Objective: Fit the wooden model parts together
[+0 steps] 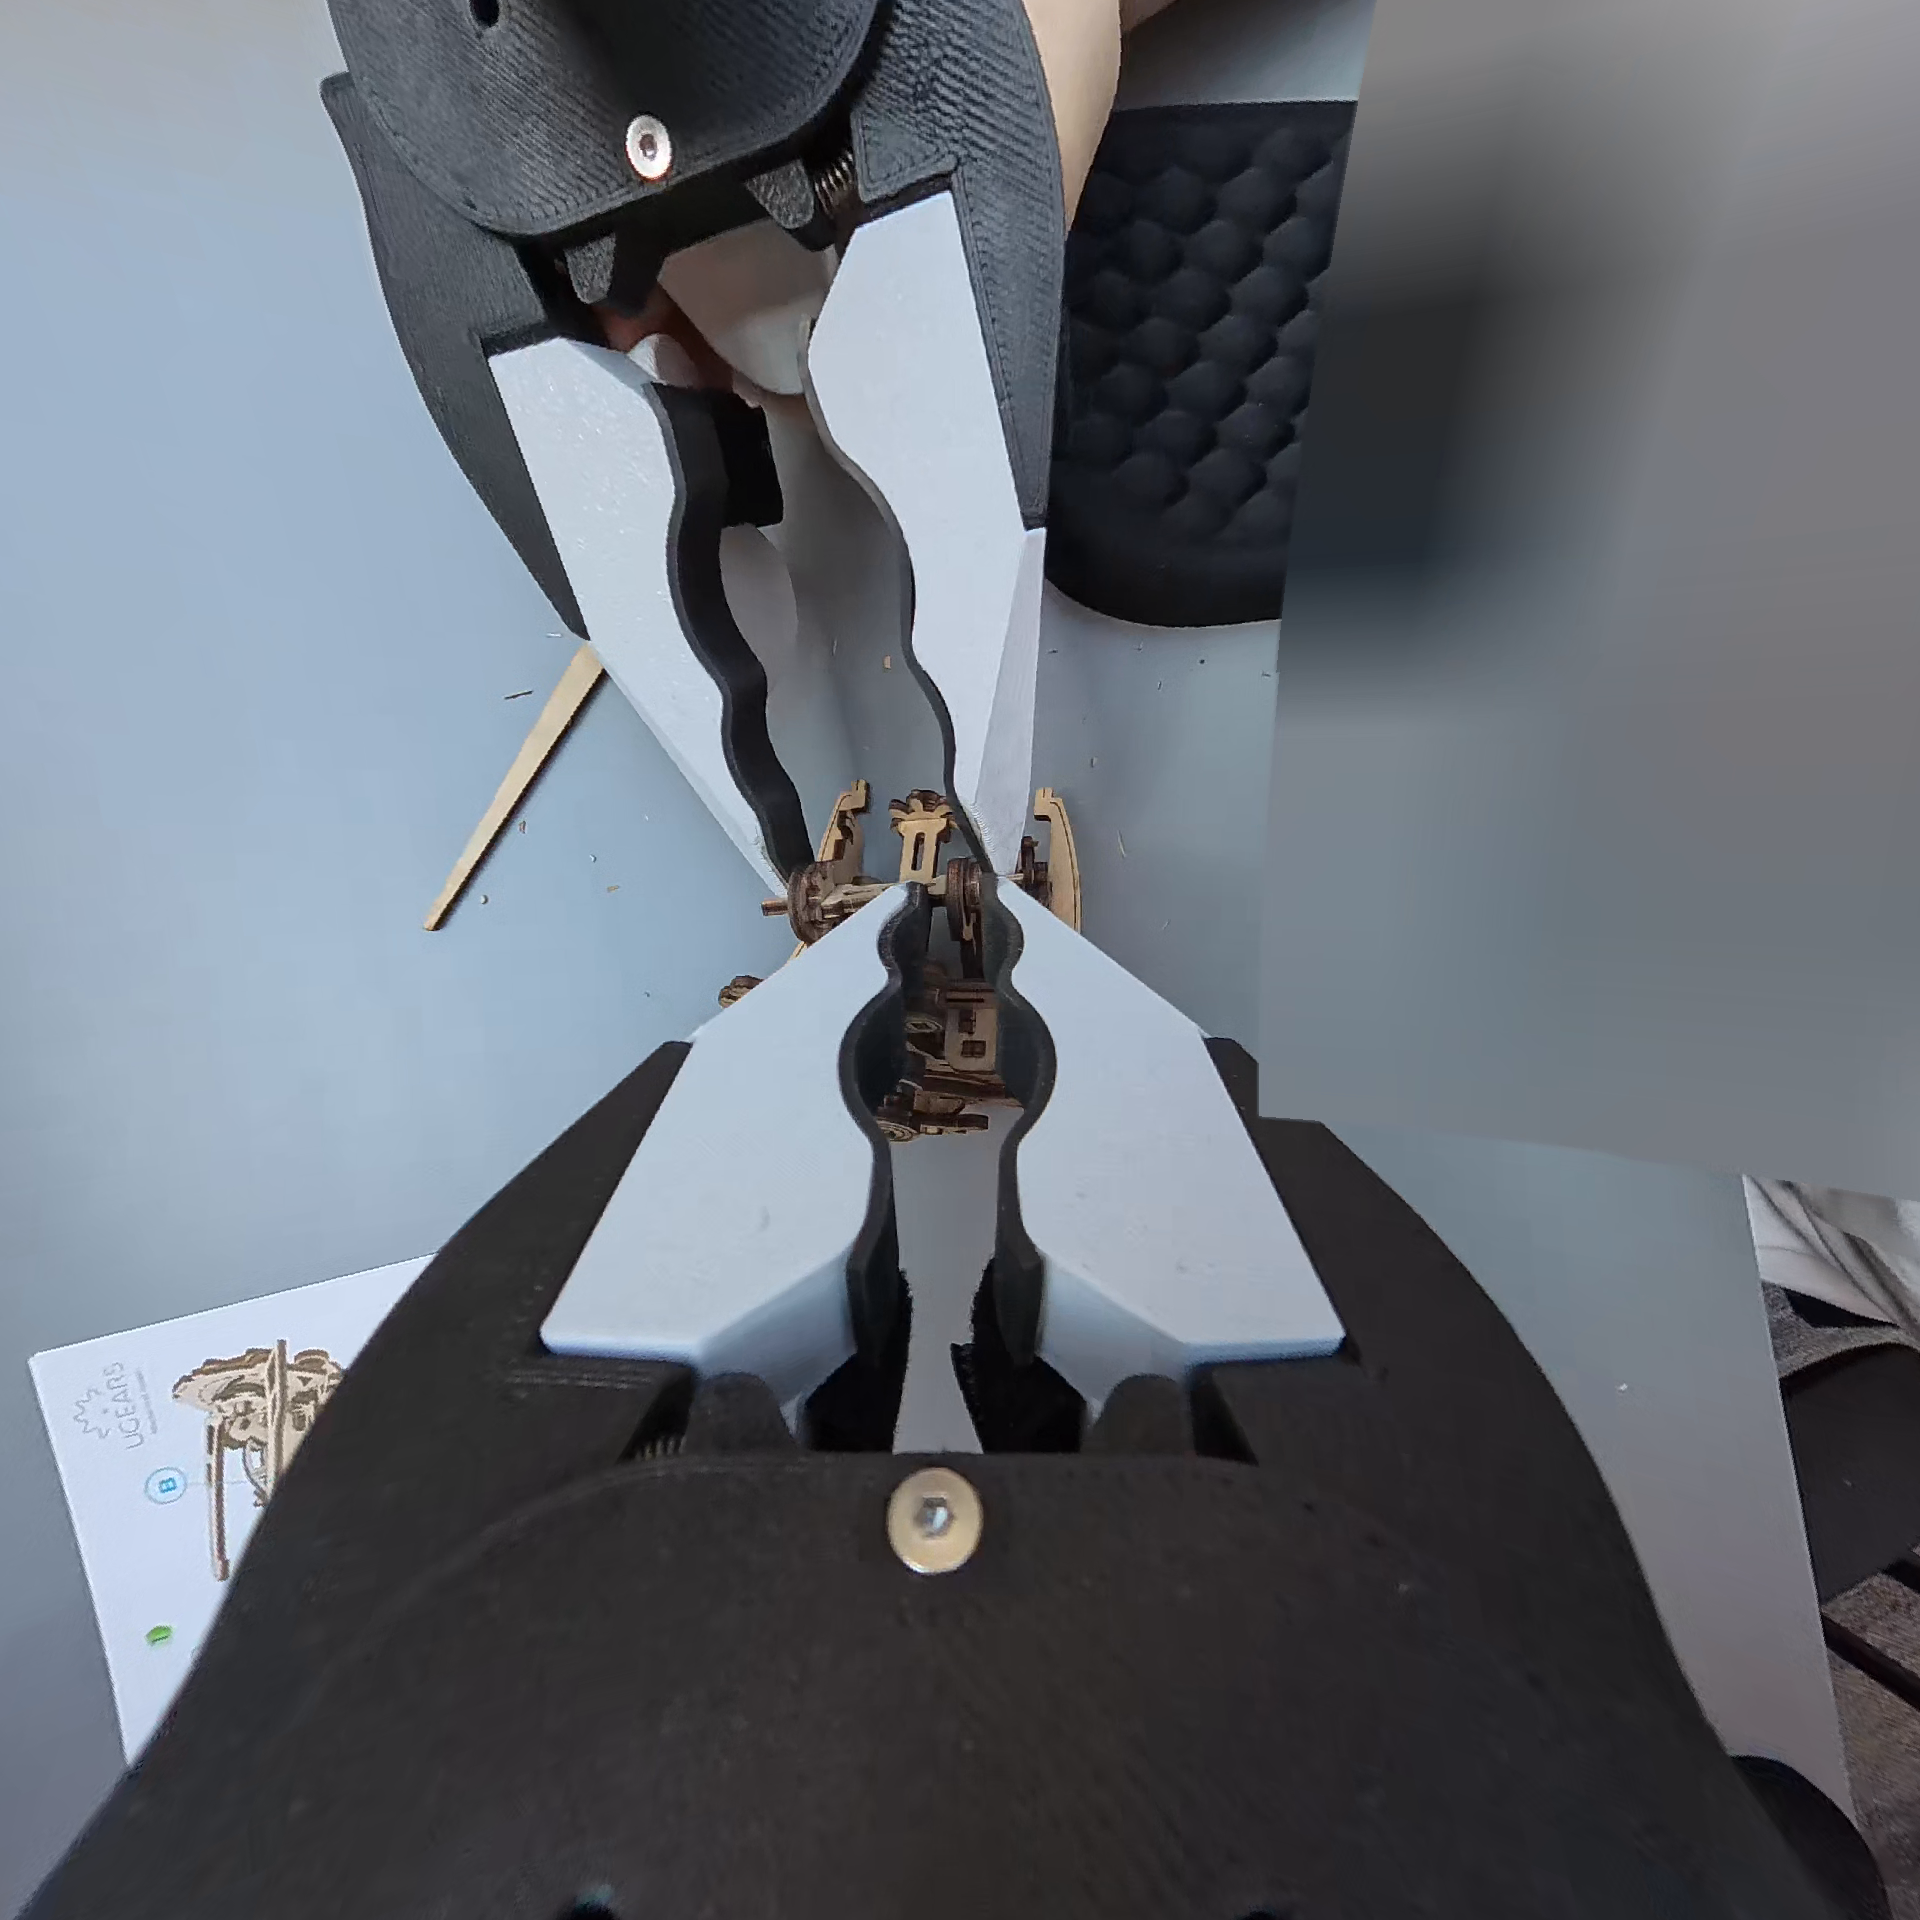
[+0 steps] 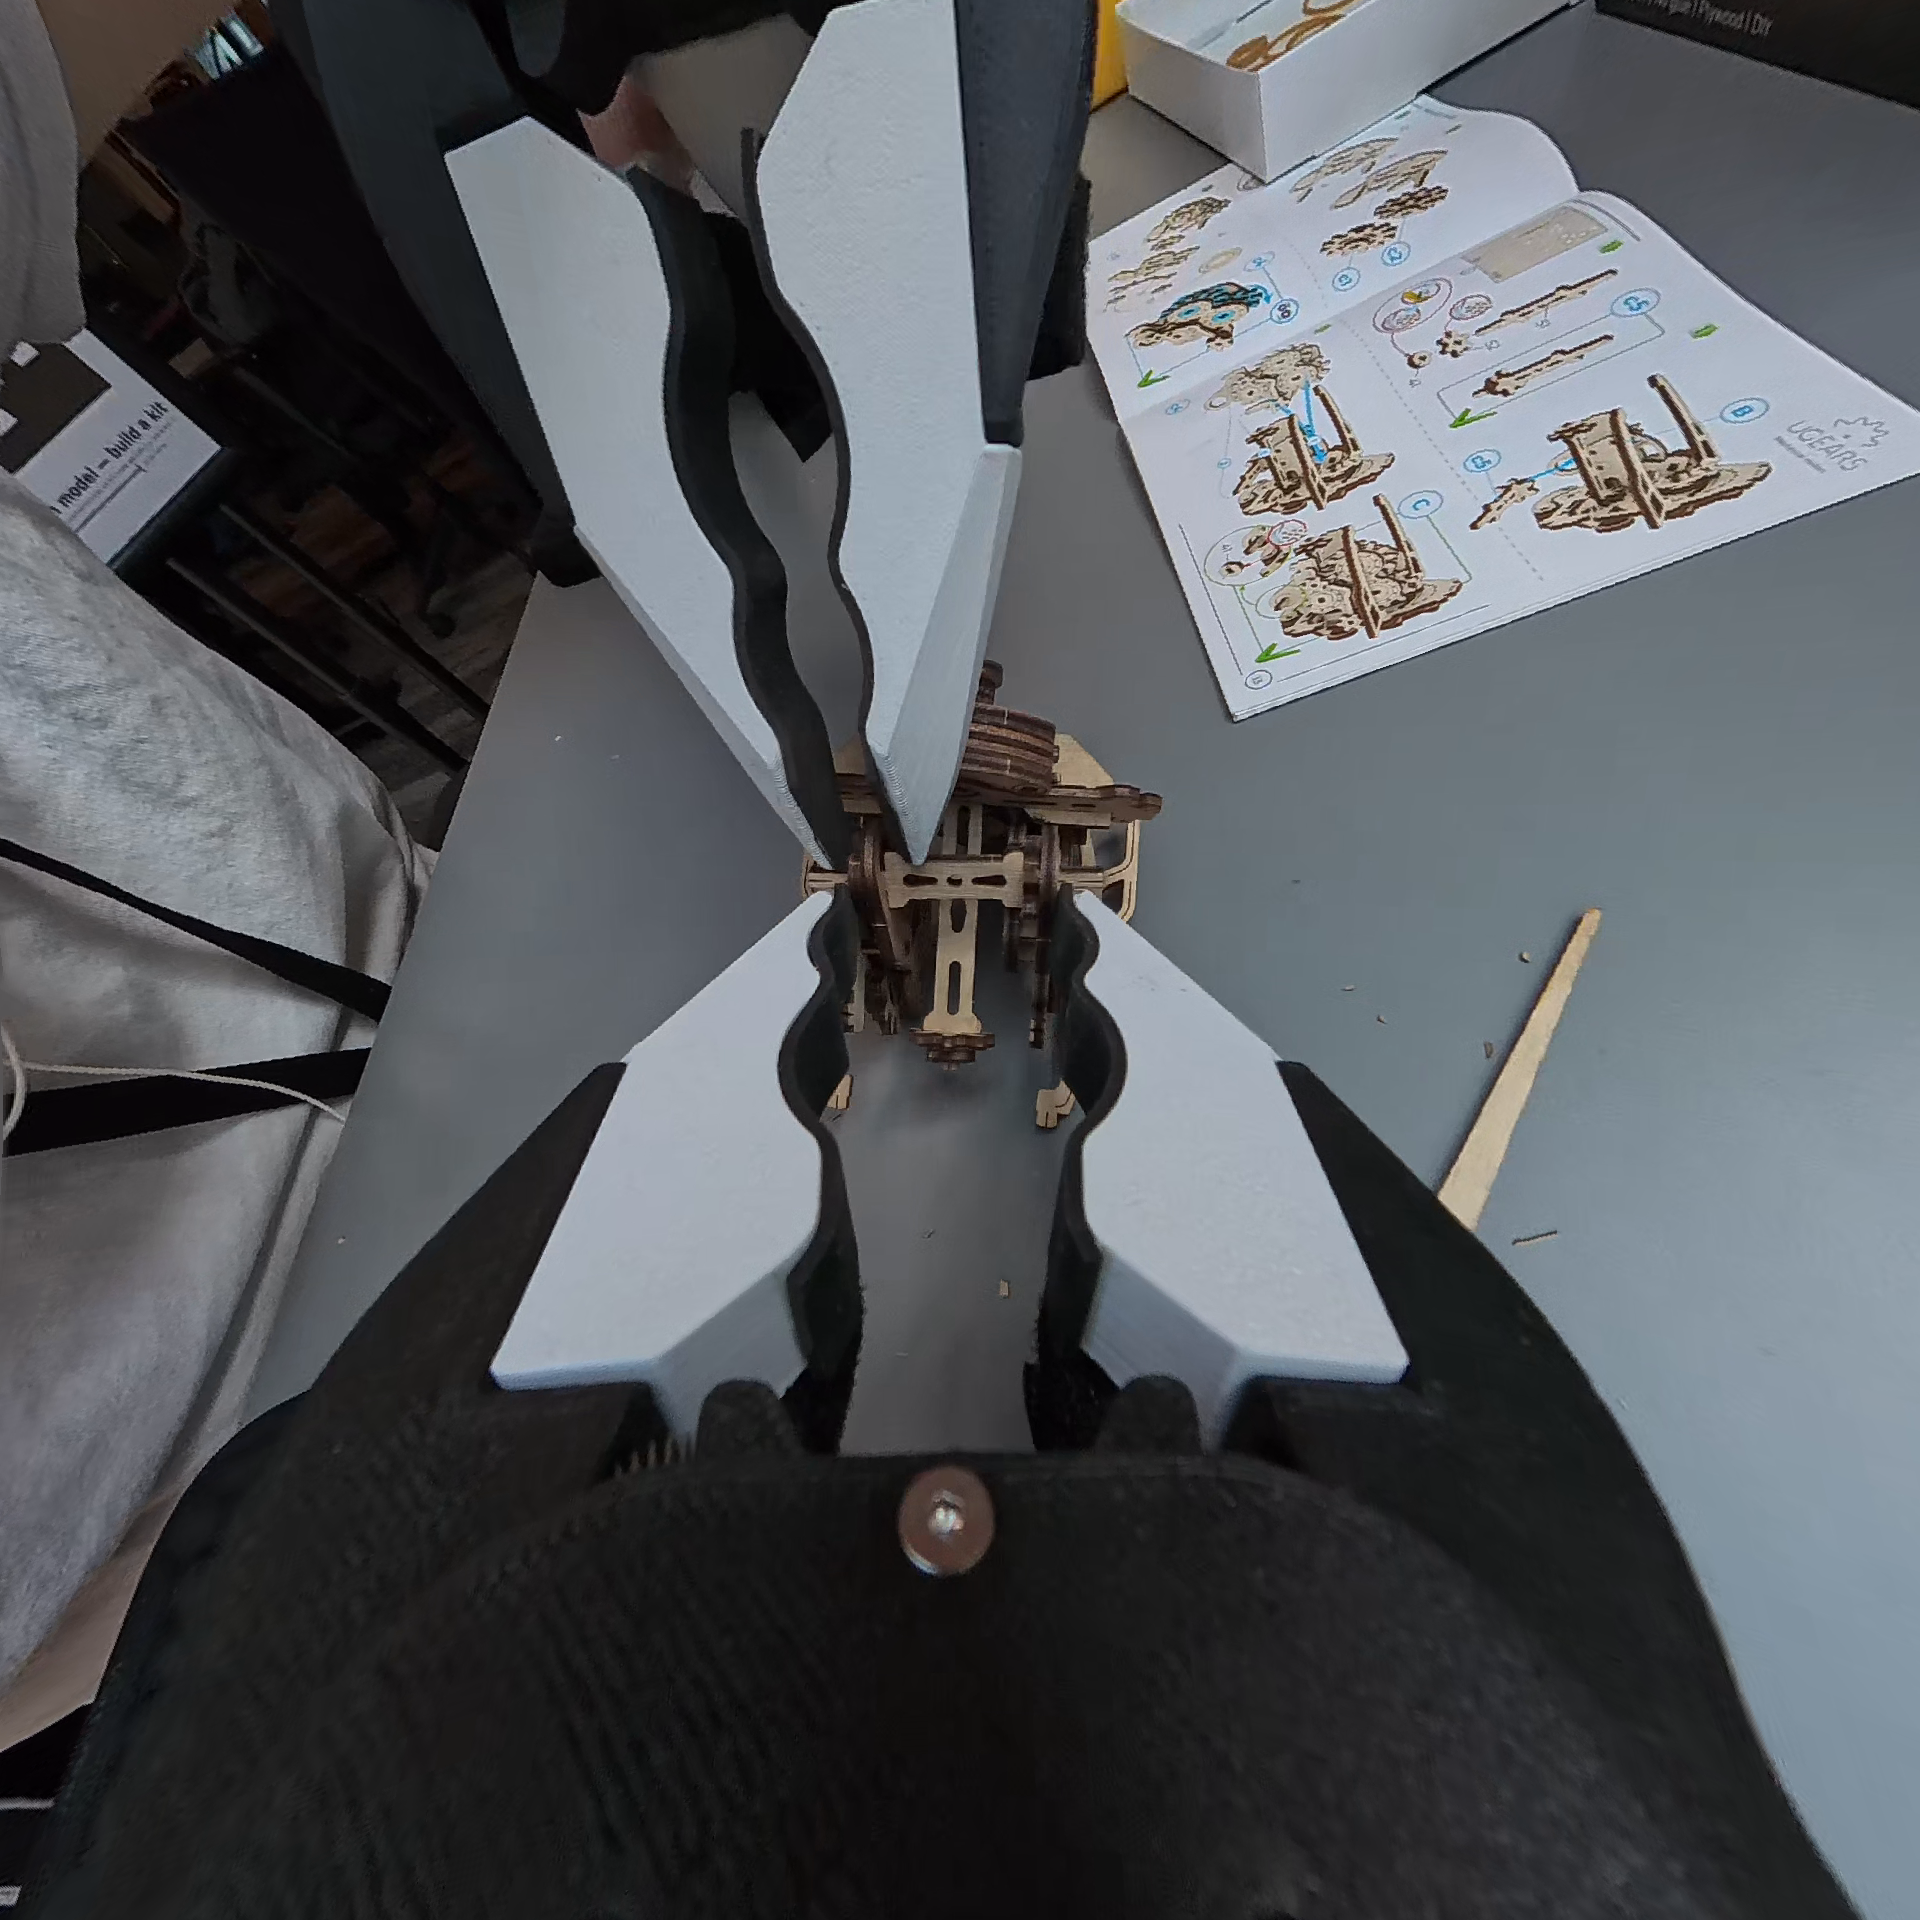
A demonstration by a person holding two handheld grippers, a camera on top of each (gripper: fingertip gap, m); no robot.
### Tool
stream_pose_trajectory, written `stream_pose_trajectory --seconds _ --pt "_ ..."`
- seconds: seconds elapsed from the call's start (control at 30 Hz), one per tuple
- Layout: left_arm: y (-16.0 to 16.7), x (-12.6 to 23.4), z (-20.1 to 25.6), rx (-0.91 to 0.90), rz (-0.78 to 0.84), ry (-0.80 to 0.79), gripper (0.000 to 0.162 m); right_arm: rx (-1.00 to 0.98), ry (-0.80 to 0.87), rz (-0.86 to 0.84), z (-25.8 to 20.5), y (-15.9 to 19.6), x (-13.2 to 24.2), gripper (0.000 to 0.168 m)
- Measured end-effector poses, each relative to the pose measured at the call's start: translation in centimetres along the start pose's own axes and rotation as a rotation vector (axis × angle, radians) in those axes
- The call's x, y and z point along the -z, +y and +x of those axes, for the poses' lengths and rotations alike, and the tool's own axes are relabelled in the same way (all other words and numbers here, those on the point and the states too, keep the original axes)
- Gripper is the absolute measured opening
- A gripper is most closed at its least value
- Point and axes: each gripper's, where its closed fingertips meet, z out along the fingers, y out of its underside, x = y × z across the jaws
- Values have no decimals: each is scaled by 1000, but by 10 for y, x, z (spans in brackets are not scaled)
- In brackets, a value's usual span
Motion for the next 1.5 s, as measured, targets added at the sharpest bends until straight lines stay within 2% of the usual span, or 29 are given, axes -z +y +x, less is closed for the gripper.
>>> stream_pose_trajectory --seconds 0.17,0.53,0.63,0.73,0.83,1.13,1.2,1.37,1.5 --pt "2 1 0 2 6 -3 8 -21 -4 14 1 -1 0 36" --pt "-6 10 -5 131 68 56 7 -74 -2 37 4 -3 2 36" --pt "-14 23 -15 138 130 38 22 -75 -11 50 4 -3 5 36" --pt "-3 25 -18 188 139 86 57 -47 5 49 5 -3 6 36" --pt "7 22 -19 232 175 110 63 -1 18 47 3 -3 6 36" --pt "-1 32 -15 148 369 60 64 239 140 45 -5 -11 5 36" --pt "1 32 -9 93 356 23 61 319 190 49 -5 -14 7 36" --pt "-1 31 -8 -72 361 -181 51 475 294 59 -7 -20 9 36" --pt "2 27 -6 -132 338 -222 51 571 356 44 -6 -20 7 36"
